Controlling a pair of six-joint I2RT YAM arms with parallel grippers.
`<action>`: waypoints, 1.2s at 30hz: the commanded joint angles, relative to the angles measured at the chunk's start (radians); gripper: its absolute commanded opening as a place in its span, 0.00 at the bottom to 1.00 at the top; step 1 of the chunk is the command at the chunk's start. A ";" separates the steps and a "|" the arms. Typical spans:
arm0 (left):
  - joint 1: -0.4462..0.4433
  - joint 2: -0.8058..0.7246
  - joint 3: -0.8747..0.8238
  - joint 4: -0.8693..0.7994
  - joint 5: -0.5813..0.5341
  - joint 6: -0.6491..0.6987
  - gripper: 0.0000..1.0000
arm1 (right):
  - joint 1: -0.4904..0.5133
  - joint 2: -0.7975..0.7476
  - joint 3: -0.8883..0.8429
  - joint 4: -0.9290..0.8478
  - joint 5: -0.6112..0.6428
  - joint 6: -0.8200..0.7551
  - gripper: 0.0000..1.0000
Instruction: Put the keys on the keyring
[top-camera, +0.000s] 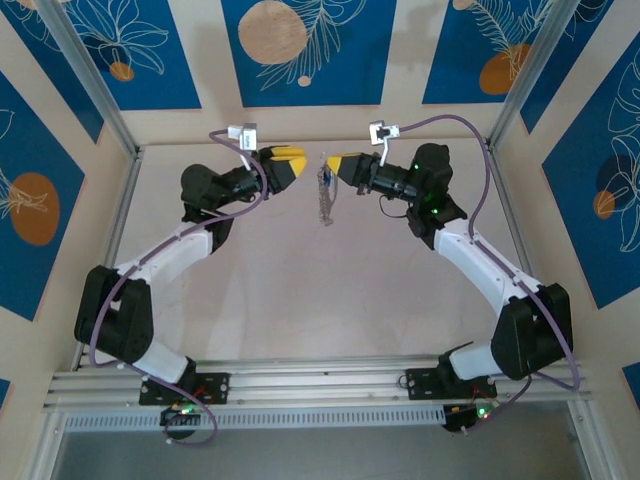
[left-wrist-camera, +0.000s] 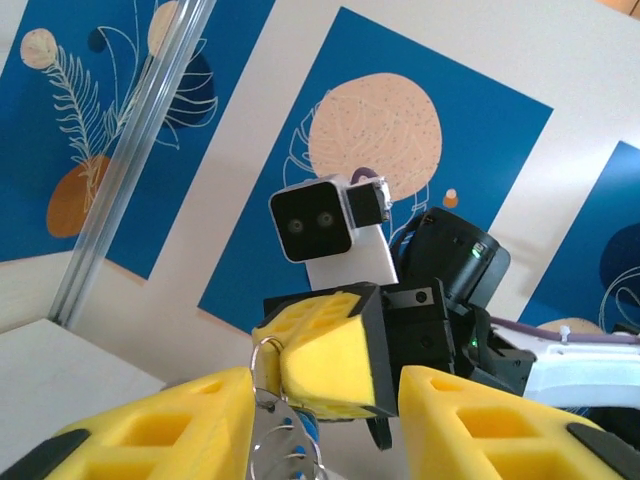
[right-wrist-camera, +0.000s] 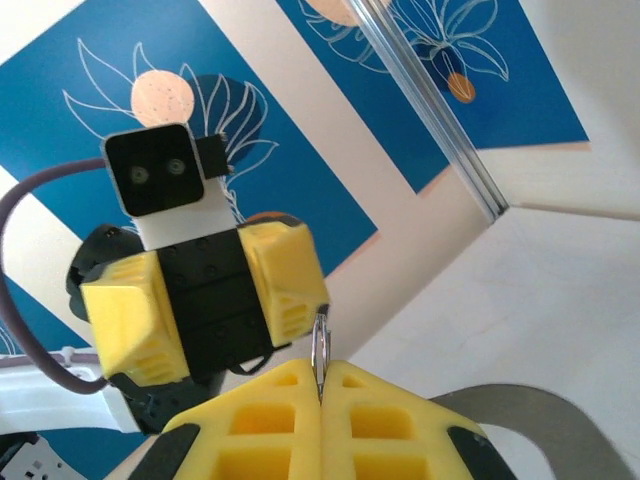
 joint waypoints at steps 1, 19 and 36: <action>0.021 -0.020 0.025 -0.099 0.063 0.081 0.44 | -0.022 0.010 0.065 -0.088 -0.086 -0.057 0.00; 0.051 0.036 0.320 -0.891 0.227 0.621 0.63 | -0.060 0.138 0.282 -0.532 -0.401 -0.318 0.00; 0.051 0.138 0.512 -1.206 0.337 0.768 0.53 | -0.028 0.185 0.320 -0.573 -0.418 -0.346 0.00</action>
